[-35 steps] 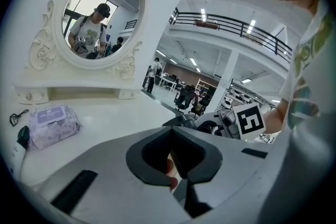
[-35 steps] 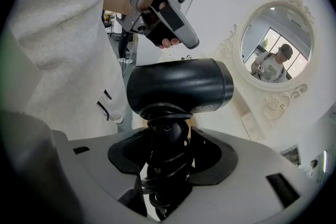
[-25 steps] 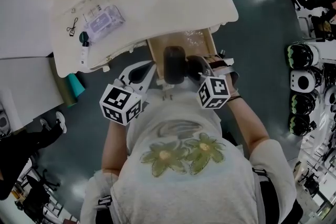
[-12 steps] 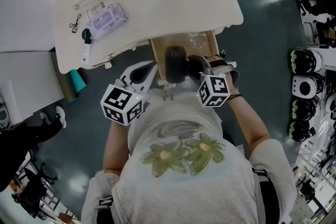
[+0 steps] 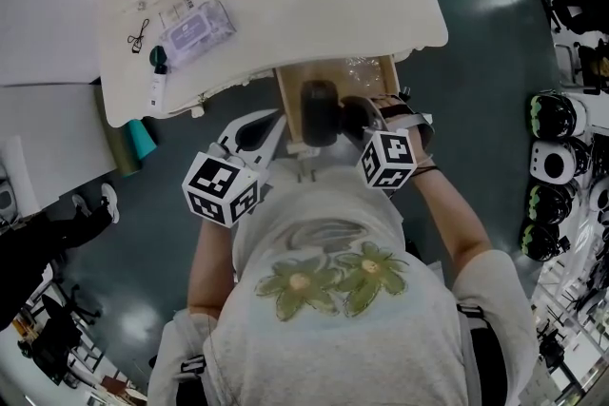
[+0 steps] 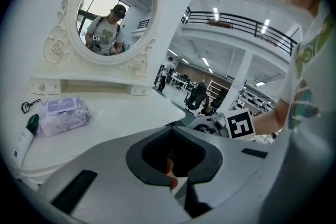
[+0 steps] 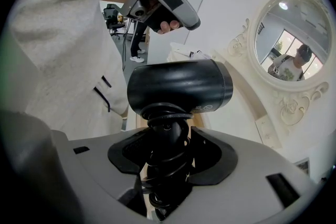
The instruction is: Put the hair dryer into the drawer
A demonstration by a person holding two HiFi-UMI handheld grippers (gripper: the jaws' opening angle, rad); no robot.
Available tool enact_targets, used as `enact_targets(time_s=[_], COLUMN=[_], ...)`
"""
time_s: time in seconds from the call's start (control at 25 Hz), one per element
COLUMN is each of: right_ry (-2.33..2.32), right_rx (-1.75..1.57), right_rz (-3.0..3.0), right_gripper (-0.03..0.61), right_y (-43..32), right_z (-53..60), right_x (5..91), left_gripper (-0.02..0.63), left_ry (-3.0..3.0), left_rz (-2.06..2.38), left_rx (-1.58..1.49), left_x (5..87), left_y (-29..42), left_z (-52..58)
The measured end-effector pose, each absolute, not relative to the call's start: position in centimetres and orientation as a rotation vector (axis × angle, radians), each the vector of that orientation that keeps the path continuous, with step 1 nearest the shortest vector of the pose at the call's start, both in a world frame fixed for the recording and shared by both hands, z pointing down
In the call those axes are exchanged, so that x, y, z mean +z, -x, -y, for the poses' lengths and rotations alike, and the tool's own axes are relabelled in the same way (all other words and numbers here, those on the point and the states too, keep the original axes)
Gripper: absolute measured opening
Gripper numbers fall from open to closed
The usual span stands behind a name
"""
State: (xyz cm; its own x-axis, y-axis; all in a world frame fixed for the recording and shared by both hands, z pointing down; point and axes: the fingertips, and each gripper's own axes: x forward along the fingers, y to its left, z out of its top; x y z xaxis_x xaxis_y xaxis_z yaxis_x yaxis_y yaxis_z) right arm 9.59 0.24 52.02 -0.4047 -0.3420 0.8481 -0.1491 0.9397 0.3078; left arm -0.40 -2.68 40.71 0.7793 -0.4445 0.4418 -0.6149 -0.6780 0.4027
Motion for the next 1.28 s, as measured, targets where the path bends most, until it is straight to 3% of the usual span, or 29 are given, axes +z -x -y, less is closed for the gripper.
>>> enact_targets(time_s=[1.28], right_ry=[-0.243], right_rx=[-0.170], right_rz=[2.001], right_gripper=[0.221], right_y=[-8.9], right_z=[1.0], right_x=[56.4], left_gripper=[0.010], left_ry=[-2.366], left_rz=[0.827], left_rx=[0.439], left_x=[42.2], left_y=[1.8], left_z=[4.2])
